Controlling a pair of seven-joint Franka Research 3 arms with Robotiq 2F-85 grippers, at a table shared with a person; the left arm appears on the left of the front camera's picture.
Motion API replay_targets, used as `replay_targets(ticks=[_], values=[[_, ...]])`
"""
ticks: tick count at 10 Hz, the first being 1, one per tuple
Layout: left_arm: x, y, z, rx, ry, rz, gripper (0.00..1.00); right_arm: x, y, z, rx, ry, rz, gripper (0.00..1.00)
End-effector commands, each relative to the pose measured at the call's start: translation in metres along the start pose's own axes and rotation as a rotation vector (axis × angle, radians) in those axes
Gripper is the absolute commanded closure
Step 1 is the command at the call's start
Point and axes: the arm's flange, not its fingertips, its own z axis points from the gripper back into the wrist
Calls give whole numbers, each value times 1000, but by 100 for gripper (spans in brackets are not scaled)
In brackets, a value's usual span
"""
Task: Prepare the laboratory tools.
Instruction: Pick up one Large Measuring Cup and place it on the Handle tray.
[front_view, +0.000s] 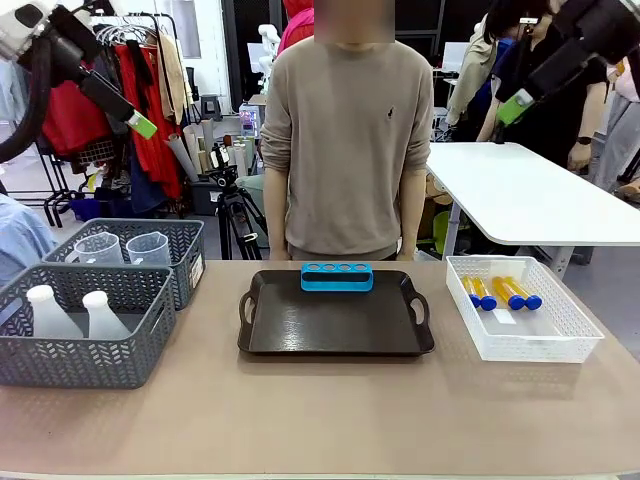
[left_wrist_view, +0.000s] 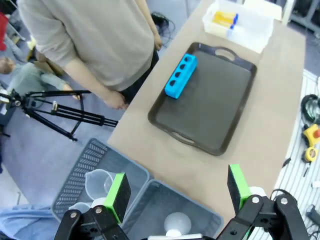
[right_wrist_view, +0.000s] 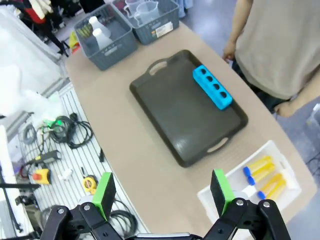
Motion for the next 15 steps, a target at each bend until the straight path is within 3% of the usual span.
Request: replay_targets(ticks=[1,6,15], values=[[-2,9,1,-27,-49,8,0,-10,-23,2,10,-39,76,0],[-12,15,5,2,-67,13,0,-14,-35,16,31,-139,125,0],[-8,14,6,3,-46,39,0,-16,-33,15,21,-118,102,0]])
